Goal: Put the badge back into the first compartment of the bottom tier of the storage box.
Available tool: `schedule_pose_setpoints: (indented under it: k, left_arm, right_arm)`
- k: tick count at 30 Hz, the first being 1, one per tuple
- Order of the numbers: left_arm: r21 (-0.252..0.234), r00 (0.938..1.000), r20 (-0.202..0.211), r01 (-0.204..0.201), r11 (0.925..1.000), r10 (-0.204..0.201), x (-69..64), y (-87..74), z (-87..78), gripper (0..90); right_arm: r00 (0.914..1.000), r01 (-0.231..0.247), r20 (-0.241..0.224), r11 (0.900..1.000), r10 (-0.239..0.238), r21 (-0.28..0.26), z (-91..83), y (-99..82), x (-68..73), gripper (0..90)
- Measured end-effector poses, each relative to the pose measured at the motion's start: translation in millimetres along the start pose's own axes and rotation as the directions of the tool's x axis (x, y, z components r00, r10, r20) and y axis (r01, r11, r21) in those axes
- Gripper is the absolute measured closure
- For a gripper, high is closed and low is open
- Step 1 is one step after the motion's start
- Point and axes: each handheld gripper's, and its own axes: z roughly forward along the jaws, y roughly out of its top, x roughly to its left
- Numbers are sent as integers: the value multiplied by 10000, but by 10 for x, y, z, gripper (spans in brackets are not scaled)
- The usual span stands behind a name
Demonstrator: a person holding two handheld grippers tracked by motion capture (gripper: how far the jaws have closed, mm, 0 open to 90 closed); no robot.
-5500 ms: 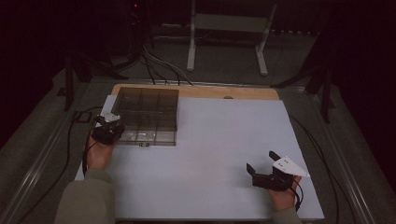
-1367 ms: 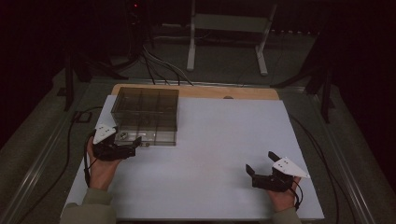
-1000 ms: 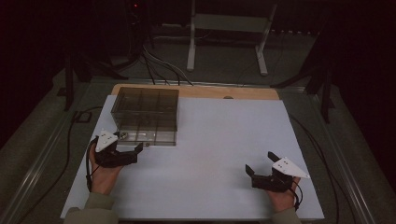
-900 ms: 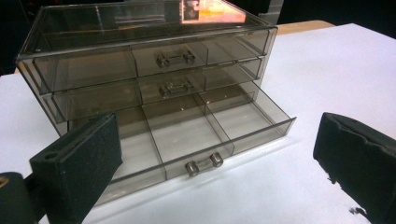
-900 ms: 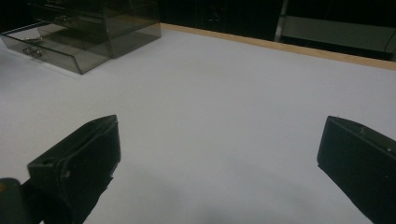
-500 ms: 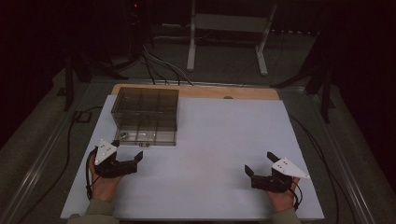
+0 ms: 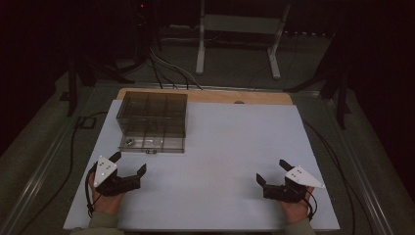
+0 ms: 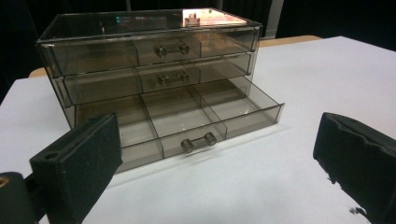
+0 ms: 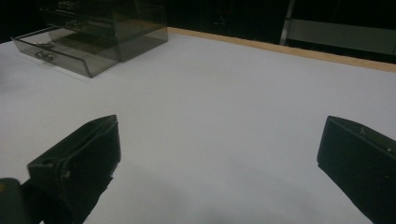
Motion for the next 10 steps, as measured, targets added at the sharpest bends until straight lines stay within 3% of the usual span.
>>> schedule_pose_setpoints:
  k: [3, 6, 10]
  left_arm:
    - [-47, 9999, 93, 78, 10000, -77, -12, -37, -21, 20]
    - [276, 9999, 100, -131, 9995, 128, -83, -81, 12, 20]
    - [500, 9999, 70, -81, 9987, 78, -91, -93, 65, 20]
  right_arm:
    - [10000, 8, -9, 10000, -8, -18, -1, 0, 0, 0]
    - [10000, -5, -35, 10000, 5, -7, 4, -5, -2, 0]
    - [10000, -49, -40, 10000, 49, 51, 8, -15, -4, 0]
